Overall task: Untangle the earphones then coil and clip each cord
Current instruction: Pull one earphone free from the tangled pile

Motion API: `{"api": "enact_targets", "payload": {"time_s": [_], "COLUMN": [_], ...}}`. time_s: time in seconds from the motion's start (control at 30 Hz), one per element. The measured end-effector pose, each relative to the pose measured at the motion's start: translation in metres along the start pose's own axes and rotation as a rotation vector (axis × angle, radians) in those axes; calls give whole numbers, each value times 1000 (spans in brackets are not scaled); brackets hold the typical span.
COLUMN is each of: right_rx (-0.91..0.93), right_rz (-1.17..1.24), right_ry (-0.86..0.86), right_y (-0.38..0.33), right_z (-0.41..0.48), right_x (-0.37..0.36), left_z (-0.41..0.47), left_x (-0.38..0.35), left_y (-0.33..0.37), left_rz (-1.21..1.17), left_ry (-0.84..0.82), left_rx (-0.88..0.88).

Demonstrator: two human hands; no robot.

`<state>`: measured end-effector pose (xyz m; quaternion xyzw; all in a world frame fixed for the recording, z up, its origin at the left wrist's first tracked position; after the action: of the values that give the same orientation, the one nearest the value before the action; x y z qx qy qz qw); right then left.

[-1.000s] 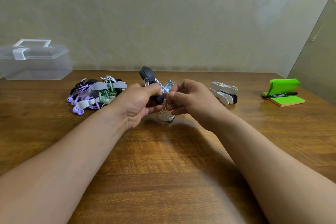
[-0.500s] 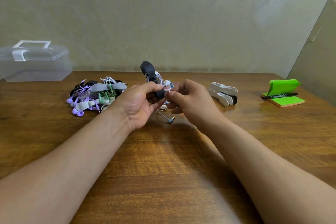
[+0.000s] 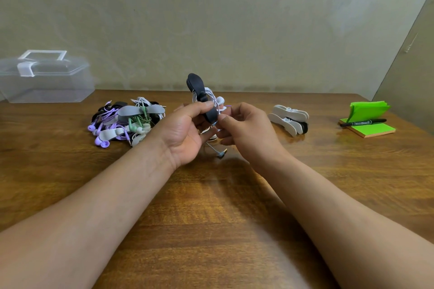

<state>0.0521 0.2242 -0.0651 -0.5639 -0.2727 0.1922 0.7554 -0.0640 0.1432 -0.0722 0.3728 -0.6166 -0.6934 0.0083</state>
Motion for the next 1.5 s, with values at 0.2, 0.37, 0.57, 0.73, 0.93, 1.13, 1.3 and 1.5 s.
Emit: {"api": "enact_targets", "payload": {"time_s": [0.2,0.37,0.57,0.73,0.93,1.13,1.3,1.5], "right_rx": [-28,7,-86,-78,-95,-71,273,225], "right_rz": [143,120,331,368,336,233,-274,-277], "right_ry": [-10,35,-46,-13,23,14,86,44], "right_y": [-2,-5,-5,-4,0,-4,-28,-20], "right_z": [-5,-5,-12,-10,-7,-16,-18,-3], "right_x": [-6,-6,-16,-15,-13,-29,-20,-1], "left_z": [-4,-7,-9,-7,0,0,2,-3], "left_x": [-6,-9,-9,-10,-4,-5,3,-10], "left_y": [1,0,1,2,2,-1,7,6], "left_rz": [-7,-36,-78,-68,-89,15,30,-49], "left_ry": [-24,-34,0,2,25,159,145,-24], "left_rx": [1,20,19,-28,-78,-179,-241,-122]}}
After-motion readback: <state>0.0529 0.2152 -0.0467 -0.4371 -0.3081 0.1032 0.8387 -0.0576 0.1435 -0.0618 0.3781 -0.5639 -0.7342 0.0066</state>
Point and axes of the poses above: each hand's wrist, its own z-axis towards the middle knuckle, its own x-axis out of the back of the hand, y = z × x, the point moved 6 cm from there along z, towards the middle knuckle, and after that the axes turned 1 degree about -z, right-handed, at the moved point
